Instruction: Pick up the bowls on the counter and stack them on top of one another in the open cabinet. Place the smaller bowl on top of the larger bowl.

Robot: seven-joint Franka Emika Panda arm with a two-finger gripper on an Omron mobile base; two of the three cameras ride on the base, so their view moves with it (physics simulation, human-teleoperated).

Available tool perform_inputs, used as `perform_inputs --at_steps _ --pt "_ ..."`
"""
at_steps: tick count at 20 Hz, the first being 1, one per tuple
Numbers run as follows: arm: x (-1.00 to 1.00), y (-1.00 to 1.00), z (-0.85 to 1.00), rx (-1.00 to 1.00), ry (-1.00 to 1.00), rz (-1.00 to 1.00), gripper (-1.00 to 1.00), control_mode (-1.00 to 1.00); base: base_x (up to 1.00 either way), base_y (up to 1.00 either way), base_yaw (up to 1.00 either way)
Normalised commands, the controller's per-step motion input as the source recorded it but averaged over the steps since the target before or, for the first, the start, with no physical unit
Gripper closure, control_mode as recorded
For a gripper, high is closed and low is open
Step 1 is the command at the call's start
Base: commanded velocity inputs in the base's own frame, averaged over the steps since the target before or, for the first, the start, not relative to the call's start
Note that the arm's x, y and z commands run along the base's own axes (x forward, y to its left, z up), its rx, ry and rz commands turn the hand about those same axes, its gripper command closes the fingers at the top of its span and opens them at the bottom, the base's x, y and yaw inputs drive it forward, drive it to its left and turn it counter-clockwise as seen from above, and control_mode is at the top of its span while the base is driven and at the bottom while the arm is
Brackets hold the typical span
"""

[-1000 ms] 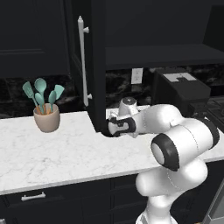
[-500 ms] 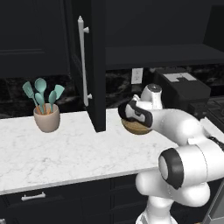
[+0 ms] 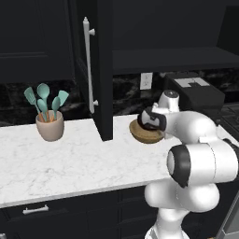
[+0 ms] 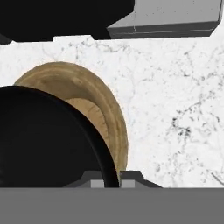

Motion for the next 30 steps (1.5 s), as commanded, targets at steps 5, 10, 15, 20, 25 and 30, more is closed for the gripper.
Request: perform_inputs --at_steps 5,10,15,20,25,30 --pt "0.29 -0.01 -0.35 0.0 0.05 0.0 1.0 -1.0 0.0 0.0 0.0" --pt "0.64 0.0 -0.07 0.0 0.04 0.0 -1.0 -1.0 0.0 0.0 0.0" --pt "0.21 0.0 0.01 0.0 0.01 0.0 -1.0 -1.0 0.0 0.0 0.0" --pt "-0.85 0.0 0.1 0.05 0.0 0.0 -1.0 -1.0 0.0 0.0 0.0" --pt "-0.54 0.0 0.0 0.03 0.03 0.04 -1.0 -1.0 0.0 0.0 0.0" --pt "0.12 0.0 -0.14 0.0 0.08 0.07 -1.0 -1.0 0.0 0.0 0.0"
